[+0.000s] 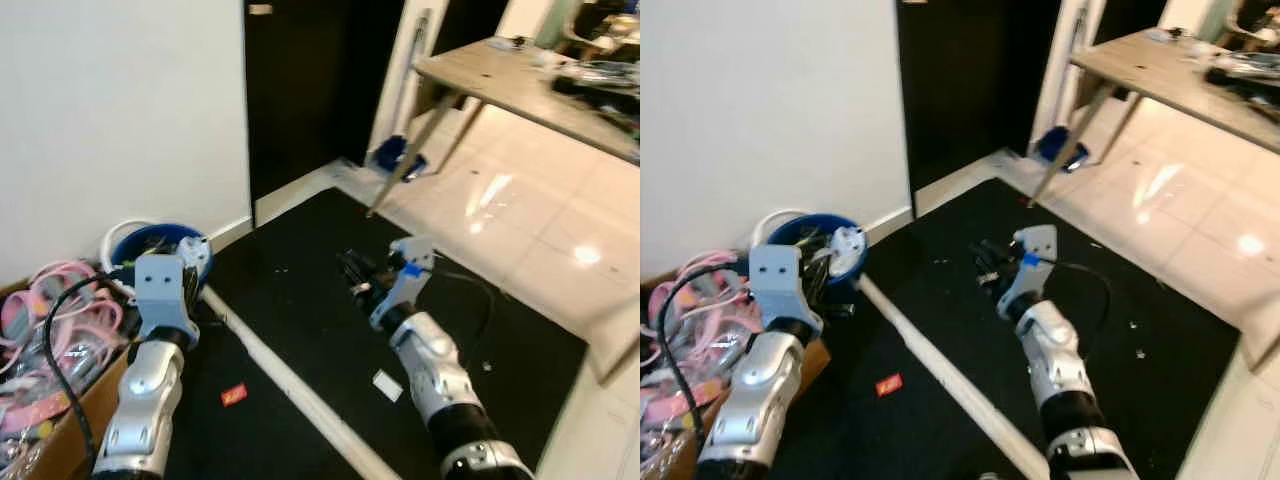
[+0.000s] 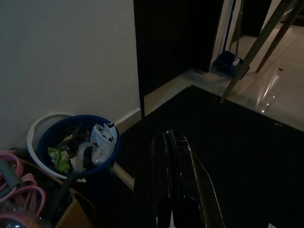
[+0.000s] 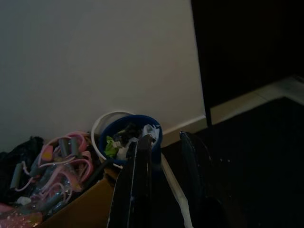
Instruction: Picking trash to rubbish bin
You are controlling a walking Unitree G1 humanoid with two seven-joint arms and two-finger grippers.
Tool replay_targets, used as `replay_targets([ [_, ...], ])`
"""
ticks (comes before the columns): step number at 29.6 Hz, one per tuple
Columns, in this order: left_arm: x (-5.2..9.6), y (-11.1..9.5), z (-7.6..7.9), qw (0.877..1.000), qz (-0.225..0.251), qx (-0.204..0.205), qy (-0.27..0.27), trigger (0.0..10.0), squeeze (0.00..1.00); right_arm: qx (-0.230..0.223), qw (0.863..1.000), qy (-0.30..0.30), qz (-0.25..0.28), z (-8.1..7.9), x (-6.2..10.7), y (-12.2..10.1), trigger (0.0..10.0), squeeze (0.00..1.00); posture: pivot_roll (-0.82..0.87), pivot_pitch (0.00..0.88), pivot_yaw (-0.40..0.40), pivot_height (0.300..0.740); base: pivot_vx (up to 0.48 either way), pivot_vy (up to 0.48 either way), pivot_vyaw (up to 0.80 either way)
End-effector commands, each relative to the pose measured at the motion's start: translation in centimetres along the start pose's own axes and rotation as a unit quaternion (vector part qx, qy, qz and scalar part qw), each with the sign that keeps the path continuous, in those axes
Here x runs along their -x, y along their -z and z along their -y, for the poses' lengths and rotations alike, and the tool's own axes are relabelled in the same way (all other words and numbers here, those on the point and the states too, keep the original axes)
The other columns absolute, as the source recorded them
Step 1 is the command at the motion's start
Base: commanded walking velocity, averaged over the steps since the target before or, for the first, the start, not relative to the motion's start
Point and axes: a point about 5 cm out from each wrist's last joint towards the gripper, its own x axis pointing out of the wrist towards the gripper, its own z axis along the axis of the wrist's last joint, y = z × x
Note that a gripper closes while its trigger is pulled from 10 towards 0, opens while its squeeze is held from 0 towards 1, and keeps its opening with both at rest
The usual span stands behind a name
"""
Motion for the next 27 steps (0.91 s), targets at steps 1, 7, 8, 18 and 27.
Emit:
replay_targets([
  [1,0.2,0.4,-0.2,1.0,-0.009,-0.007,0.0,10.0,0.0,0.001,1.0,0.007,-0.006,0.4,0.4,0.2,10.0,0.0,0.03,0.115,0.001,0.74,0.0,0.0,-0.64],
  [7,0.3,0.7,-0.2,1.0,-0.012,-0.009,0.001,10.0,0.0,0.001,1.0,0.008,-0.007,0.3,0.6,0.3,10.0,0.0,0.03,0.109,-0.006,0.74,0.0,0.0,-0.64],
  [8,0.3,0.7,-0.2,1.0,-0.013,-0.01,0.002,10.0,0.0,0.001,1.0,0.009,-0.007,0.4,0.7,0.3,10.0,0.0,0.03,0.111,-0.007,0.74,0.0,0.0,-0.64],
  [18,0.4,0.9,-0.3,1.0,-0.016,-0.01,0.003,10.0,0.0,0.001,1.0,0.026,-0.004,0.9,1.6,0.4,10.0,0.0,0.02,0.097,-0.01,0.74,0.0,0.0,-0.64],
  [27,0.6,1.2,-0.2,1.0,-0.02,-0.006,0.005,10.0,0.0,0.001,0.999,0.046,0.004,1.5,2.5,0.1,10.0,0.0,0.01,0.087,-0.011,0.74,0.0,0.0,-0.64],
])
